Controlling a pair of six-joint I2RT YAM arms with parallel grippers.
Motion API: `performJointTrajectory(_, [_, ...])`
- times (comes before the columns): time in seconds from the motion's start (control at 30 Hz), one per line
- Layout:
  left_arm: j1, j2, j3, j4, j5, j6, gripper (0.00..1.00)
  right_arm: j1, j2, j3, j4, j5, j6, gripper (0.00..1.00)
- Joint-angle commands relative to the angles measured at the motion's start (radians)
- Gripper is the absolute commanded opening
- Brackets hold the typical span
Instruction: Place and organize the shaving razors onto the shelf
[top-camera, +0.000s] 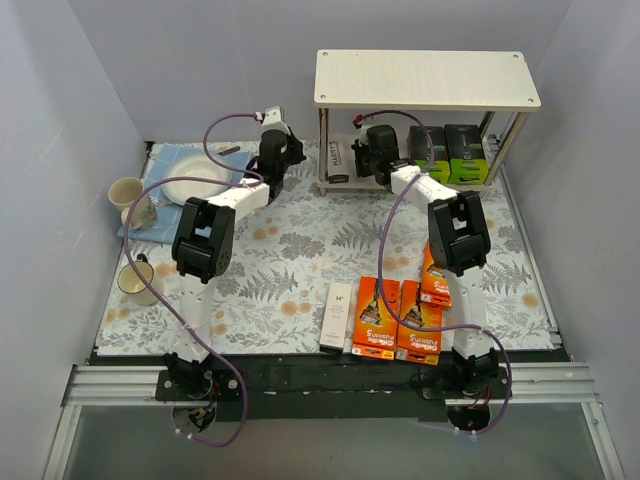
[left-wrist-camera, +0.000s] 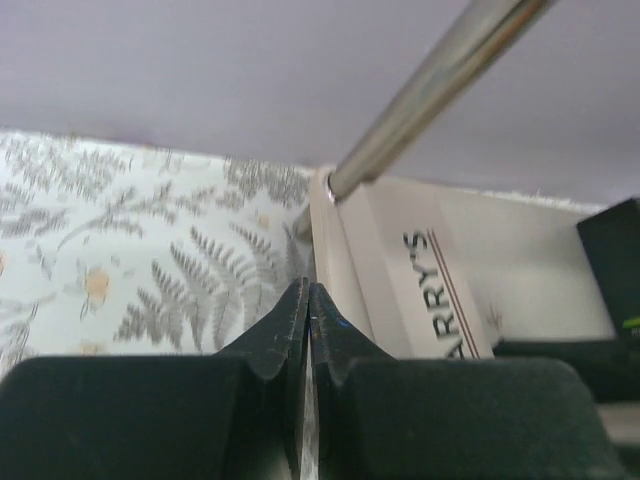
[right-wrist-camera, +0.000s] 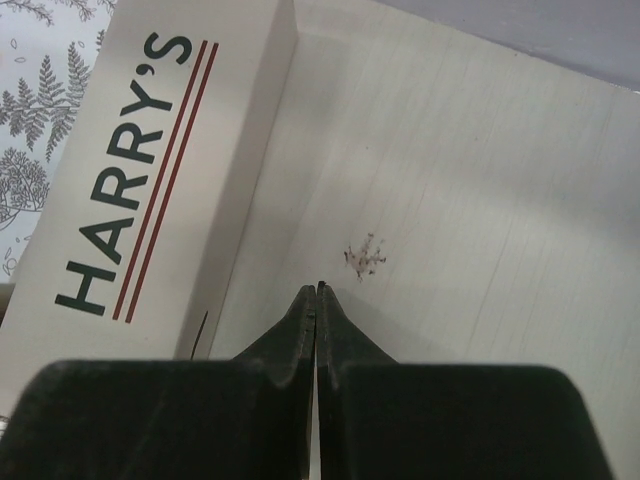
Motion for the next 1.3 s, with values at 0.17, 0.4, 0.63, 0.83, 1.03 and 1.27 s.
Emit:
performJointTrajectory(0.17, [0.007,0.187,0.219,0.099,0.141,0.020,0.00,0.010,-0.059,-0.073,-0.100,-0.050,-0.015,0.01])
performJointTrajectory(0.4, [0.004,0.219,0.224,0.134,0.233,-0.012,0.00,0.022,-0.076,-0.086,-0.110,-0.086,-0.014,0.01])
performJointTrajectory(0.63, [-0.013,0.225,0.224,0.157,0.261,-0.039,0.00,0.046,-0.094,-0.122,-0.116,-0.101,-0.009,0.01])
performJointTrajectory(0.83, [-0.024,0.245,0.253,0.151,0.273,-0.045,0.00,0.056,-0.094,-0.120,-0.117,-0.100,-0.011,0.01])
performJointTrajectory(1.03, [-0.024,0.248,0.253,0.157,0.298,-0.052,0.00,0.057,-0.087,-0.106,-0.122,-0.100,-0.015,0.01])
performJointTrajectory(1.27, [-0.032,0.265,0.277,0.146,0.318,-0.048,0.00,0.059,-0.082,-0.106,-0.131,-0.097,-0.022,0.01])
